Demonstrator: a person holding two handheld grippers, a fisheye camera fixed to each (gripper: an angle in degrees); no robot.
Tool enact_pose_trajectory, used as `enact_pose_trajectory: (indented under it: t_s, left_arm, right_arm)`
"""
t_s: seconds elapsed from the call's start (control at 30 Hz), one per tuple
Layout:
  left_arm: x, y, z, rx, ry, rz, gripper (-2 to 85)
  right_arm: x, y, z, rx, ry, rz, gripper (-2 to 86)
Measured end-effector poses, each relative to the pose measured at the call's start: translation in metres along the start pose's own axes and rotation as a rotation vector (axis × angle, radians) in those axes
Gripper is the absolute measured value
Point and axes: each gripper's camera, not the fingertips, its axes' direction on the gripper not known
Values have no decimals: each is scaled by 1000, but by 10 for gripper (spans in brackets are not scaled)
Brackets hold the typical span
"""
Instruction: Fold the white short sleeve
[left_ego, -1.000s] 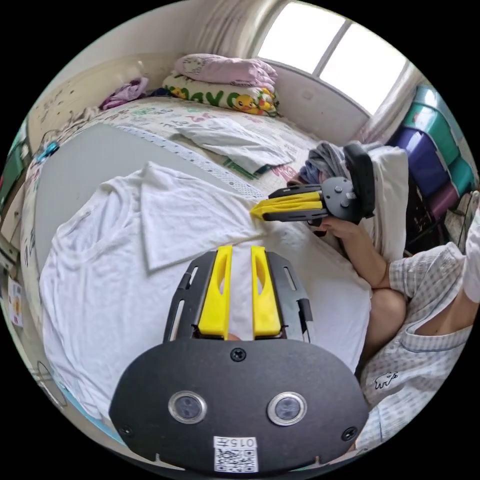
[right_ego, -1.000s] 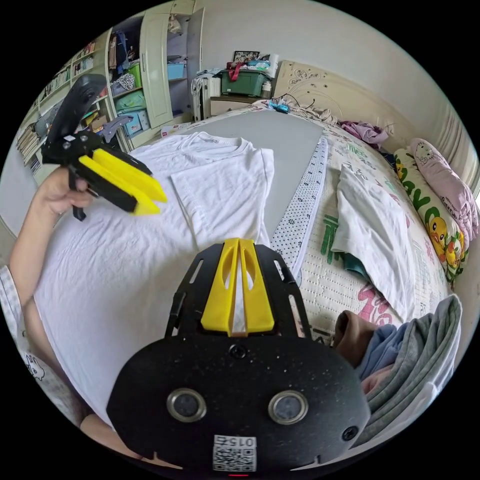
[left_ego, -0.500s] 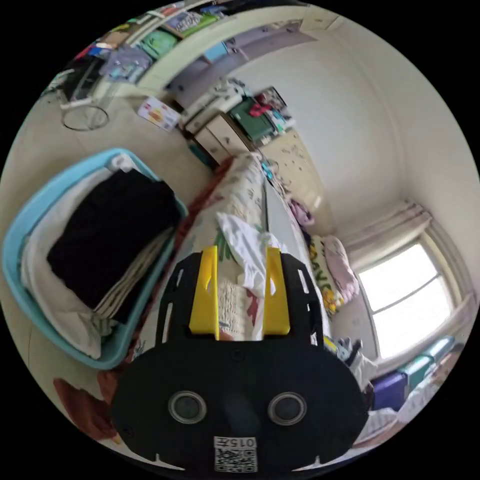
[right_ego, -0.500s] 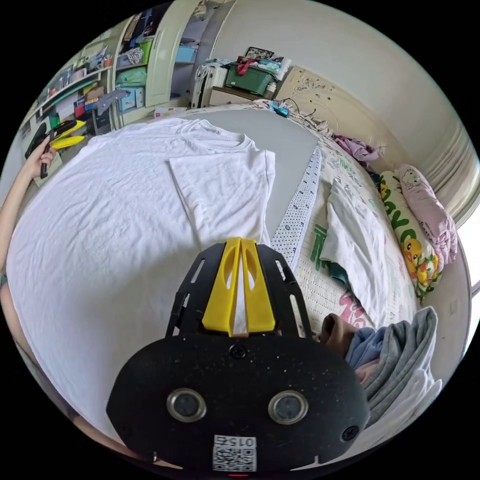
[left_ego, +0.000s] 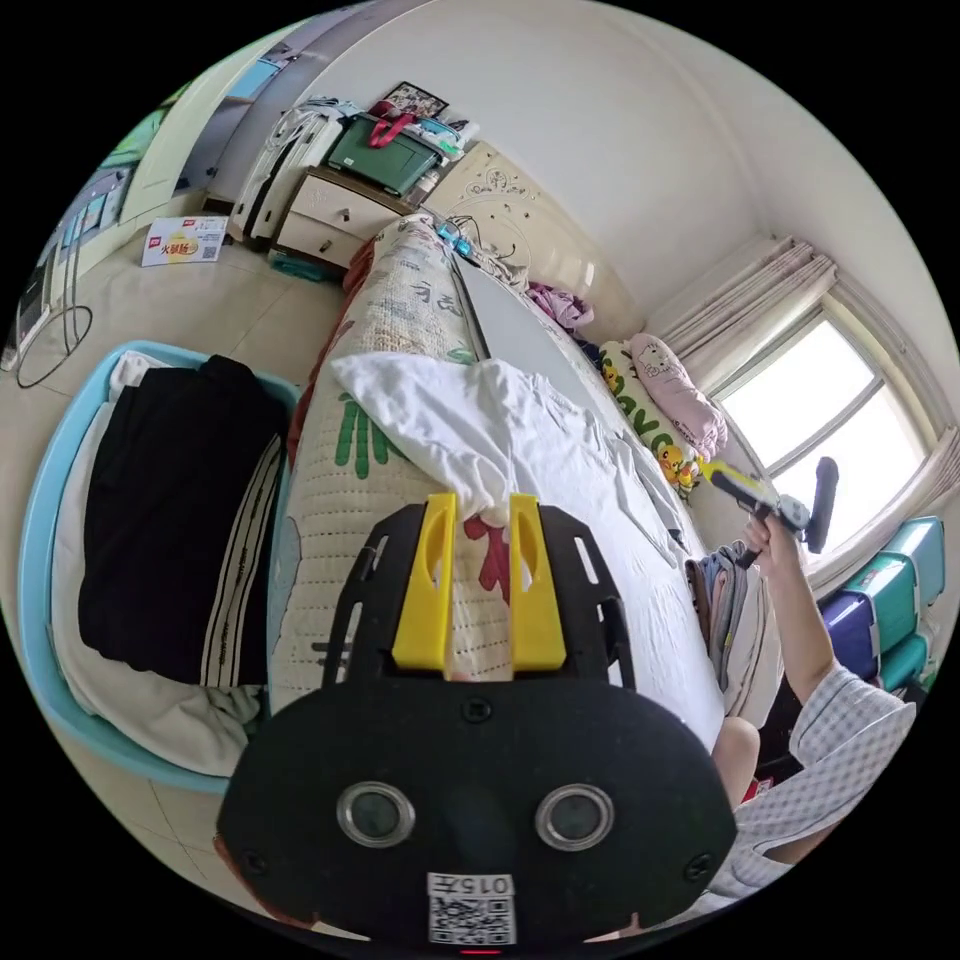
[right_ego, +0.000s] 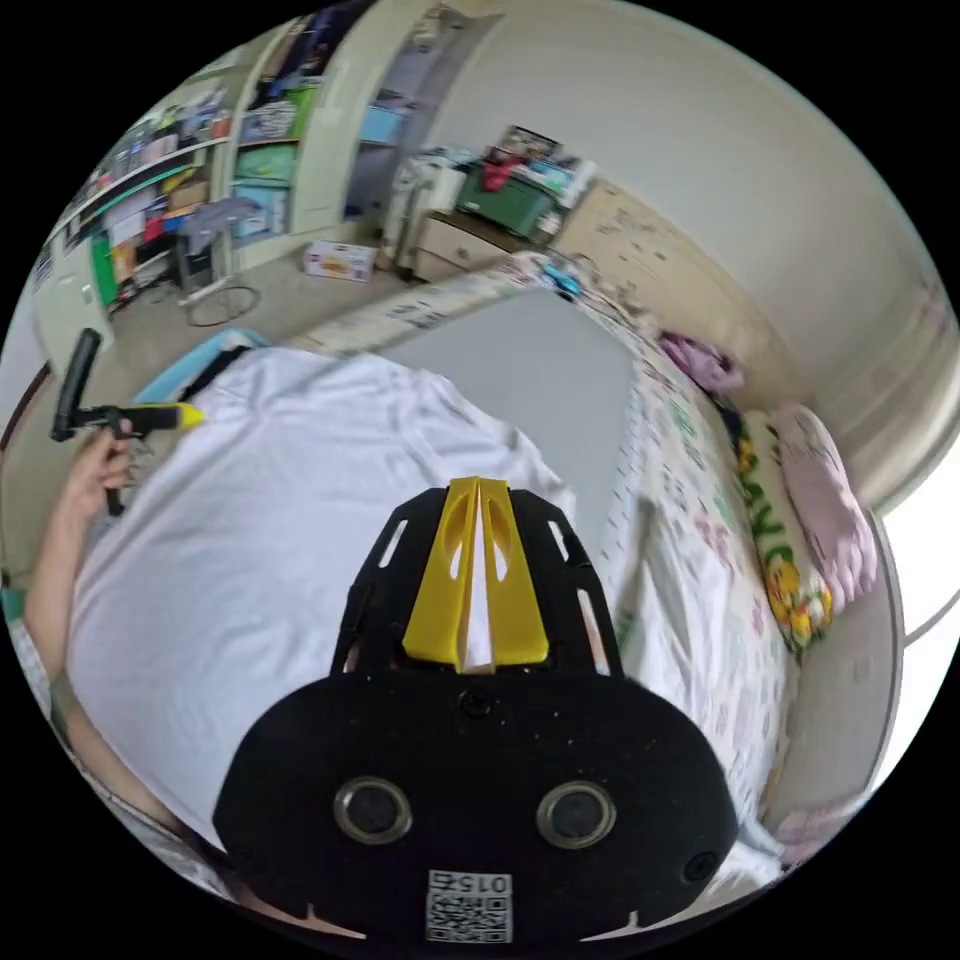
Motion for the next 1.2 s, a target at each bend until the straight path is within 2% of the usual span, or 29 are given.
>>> enact_pose_trajectory:
  t_s: [0.13, 0.17, 0.23, 0.33, 0.5, 0.6, 0.73, 0.83, 1.0, 1.1, 1.2]
  left_arm:
    - [7, 1, -7, 3, -37, 4, 72]
    - [11, 1, -7, -1, -50, 14, 71]
    - [19, 1, -7, -14, -81, 37, 63]
    - [17, 2, -11, -5, -62, 14, 43]
    - [19, 2, -13, -12, -41, 2, 19]
    - [24, 3, -14, -17, -40, 7, 7]
    - [40, 6, -15, -14, -63, 44, -2]
    - [54, 11, -23, 23, -93, 87, -4]
    - [87, 21, -34, 74, -217, 203, -4]
    - [96, 23, -26, 41, -236, 224, -3]
    - [88, 22, -23, 12, -190, 175, -1]
  right_arm:
    - [-121, -106, 43, -63, -333, -261, 45]
    - [-139, -118, 52, -79, -342, -287, 53]
    - [-206, -160, 84, -111, -279, -371, 81]
    - [-257, -195, 128, -163, -242, -342, 100]
    - [-303, -219, 174, -216, -99, -325, 93]
    - [-313, -225, 195, -272, -2, -346, 17]
    - [-287, -229, 179, -168, -99, -240, -8]
    - [-243, -223, 146, -45, -163, -160, -9]
    - [-175, -199, 112, 61, -124, -129, -5]
    - [-182, -200, 118, -18, -155, -193, 14]
    - [-231, -208, 128, -49, -260, -315, 77]
